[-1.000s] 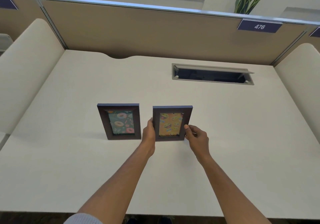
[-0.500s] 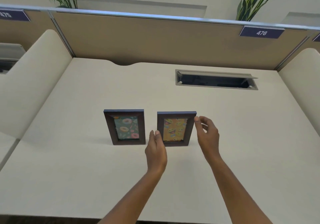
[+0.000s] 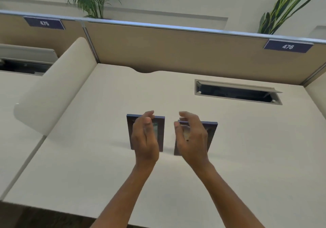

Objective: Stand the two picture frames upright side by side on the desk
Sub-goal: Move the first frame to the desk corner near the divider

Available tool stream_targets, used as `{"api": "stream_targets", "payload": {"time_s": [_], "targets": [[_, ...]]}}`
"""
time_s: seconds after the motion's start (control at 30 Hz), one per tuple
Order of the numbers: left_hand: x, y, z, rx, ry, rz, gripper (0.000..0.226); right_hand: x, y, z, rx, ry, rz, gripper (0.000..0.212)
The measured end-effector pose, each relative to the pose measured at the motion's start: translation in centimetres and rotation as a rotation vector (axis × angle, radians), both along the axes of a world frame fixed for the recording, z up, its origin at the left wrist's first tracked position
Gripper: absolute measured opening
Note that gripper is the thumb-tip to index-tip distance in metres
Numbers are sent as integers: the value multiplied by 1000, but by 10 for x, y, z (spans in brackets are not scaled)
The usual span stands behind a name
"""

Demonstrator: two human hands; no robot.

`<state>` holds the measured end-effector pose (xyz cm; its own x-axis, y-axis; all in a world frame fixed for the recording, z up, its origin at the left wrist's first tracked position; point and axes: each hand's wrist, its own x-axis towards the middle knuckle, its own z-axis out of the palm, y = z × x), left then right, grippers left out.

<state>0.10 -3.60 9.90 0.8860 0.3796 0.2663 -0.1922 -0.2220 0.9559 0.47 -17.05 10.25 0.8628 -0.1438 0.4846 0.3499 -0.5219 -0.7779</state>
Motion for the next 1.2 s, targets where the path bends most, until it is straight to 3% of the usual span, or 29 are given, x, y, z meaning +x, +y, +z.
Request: {"api": "stream_targets", "payload": {"time_s": [0.1,0.2,0.33,0.43,0.57,0.8,1.2], "targets": [[6,38,-17,128,1,170,38,-17,30,-29,22,129,123,28],[8,69,-43,235,89,260,38,-32,53,-67,91,304,95,23],[3,92,-81,230,281,187,43,-43,68,-112,127,644,-8,46],[0,99,-102,135,461,57,50,-34,74,-122,164,768,-77,62],[3,98,-119,37,605,-53,54,-19,79,-122,285,783,-95,60],[12,95,-120,-170,681,-79,58,-2,78,-124,554,829,-108,55],[47,104,-107,-169,666,-2,38,46,87,-122,564,833,-87,56]]}}
